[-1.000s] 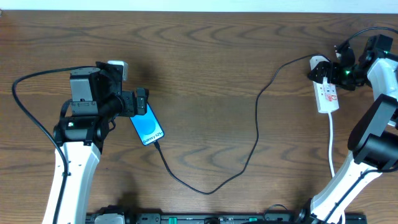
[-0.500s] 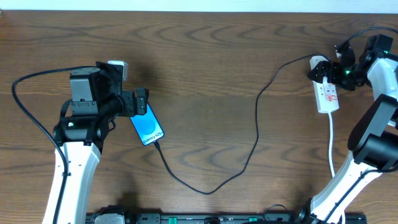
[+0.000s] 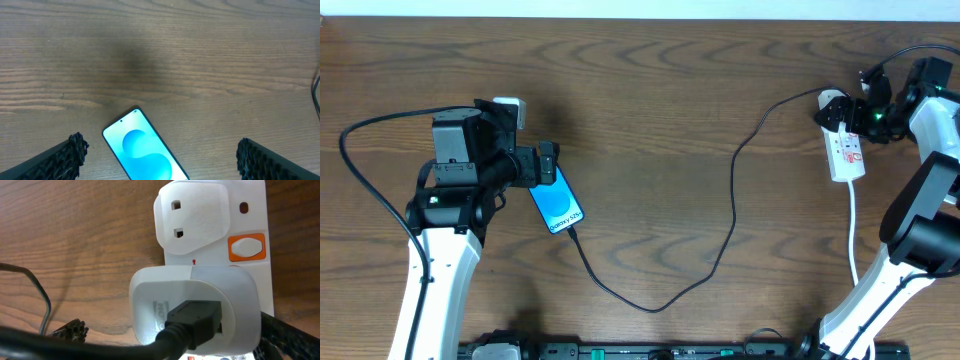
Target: Plug charger to phone and switch on socket
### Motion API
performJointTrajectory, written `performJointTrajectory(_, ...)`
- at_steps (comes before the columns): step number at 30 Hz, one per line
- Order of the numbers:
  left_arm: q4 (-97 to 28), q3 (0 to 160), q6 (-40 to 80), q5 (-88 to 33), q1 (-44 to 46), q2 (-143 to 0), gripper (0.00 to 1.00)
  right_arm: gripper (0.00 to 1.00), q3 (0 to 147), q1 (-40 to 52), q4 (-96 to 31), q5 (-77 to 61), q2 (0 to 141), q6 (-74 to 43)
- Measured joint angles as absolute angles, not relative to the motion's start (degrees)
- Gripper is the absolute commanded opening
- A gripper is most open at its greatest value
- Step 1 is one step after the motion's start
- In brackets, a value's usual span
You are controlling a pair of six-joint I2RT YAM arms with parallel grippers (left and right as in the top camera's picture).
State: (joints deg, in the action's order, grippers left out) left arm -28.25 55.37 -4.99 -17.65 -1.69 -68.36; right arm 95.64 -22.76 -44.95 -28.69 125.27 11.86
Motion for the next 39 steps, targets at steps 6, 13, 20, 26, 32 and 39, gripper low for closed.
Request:
performJointTrajectory(6,-28.27,55.37,-4.99,-17.65,-1.69,-68.36,0.98,0.99,95.53,-22.76,-45.10,-28.64,125.19,11.88)
performJointTrajectory(13,-28.27,55.37,-4.99,-17.63,-1.69,-68.36,0.98,0.99,96.62,-22.31,-47.13,-26.59,125.21,12.38)
performJointTrajectory(20,-28.29,55.35,-4.99,-17.63,-1.69,-68.36,0.98,0.99,97.95,-21.85,-53.01,-24.14,125.08,11.81)
performJointTrajectory(26,-28.27,55.37,-4.99,-17.65,-1.69,-68.36,0.98,0.99,98.00,-21.78,-52.97,-24.10,125.10,11.44)
performJointTrajectory(32,-28.25,55.37,-4.99,-17.63,-1.69,-68.36,0.98,0.99,98.00,-21.58,-50.65,-22.98,125.19,11.44)
performJointTrajectory(39,-28.27,55.37,-4.99,-17.63,-1.69,-68.36,0.98,0.99,98.00,-21.58,-48.53,-21.85,125.73,11.44)
